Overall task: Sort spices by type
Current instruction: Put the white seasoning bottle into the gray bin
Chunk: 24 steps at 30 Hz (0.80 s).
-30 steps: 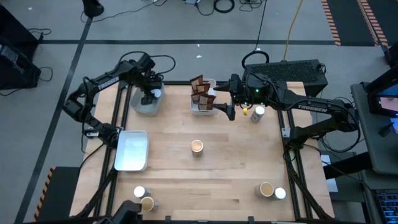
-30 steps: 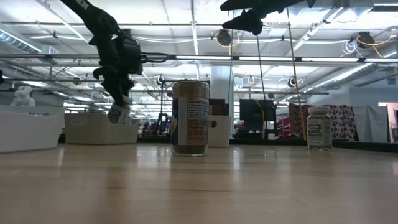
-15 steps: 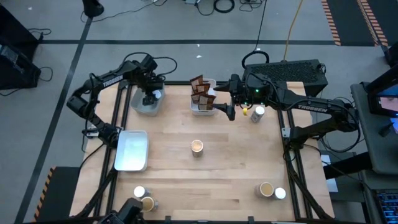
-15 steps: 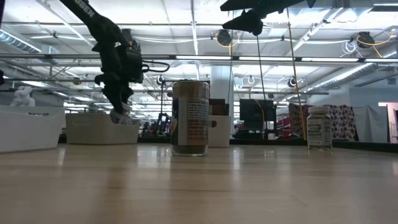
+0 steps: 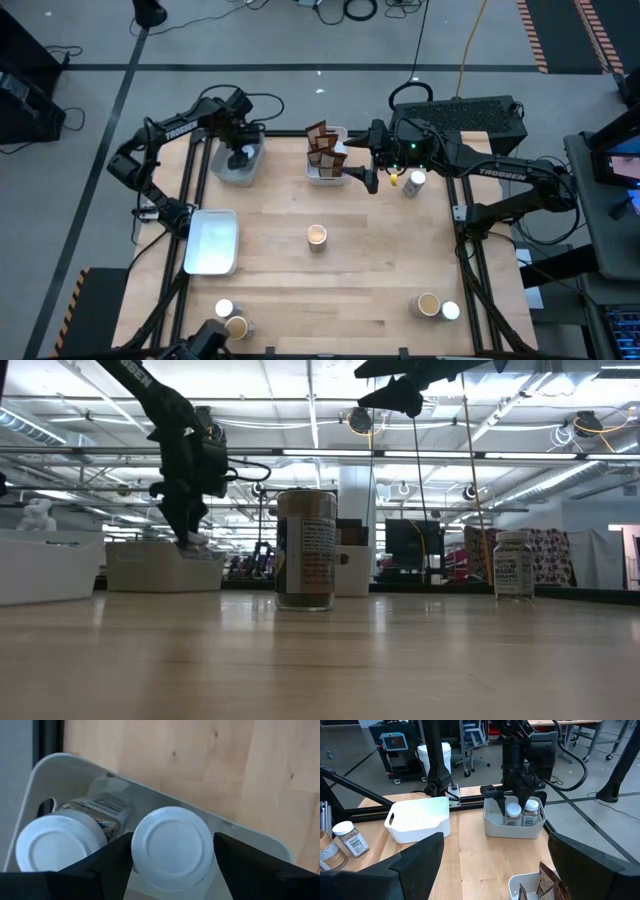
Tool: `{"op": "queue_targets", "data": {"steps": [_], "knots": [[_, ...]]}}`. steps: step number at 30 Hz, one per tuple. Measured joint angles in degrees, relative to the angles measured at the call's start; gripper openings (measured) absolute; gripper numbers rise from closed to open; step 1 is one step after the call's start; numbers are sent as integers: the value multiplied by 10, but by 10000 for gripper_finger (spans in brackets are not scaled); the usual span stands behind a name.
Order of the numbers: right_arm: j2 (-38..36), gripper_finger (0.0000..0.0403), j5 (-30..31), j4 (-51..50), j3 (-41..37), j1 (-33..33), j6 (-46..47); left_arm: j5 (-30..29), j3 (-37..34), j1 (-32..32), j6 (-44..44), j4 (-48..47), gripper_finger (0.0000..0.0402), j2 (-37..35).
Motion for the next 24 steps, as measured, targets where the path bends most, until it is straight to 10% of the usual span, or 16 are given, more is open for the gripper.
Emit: {"op": "queue_targets", "data": {"steps": [24], "knots": [[0,341,0,-1,0,0,-4,-33,41,0,-59,-32,276,-5]]}}
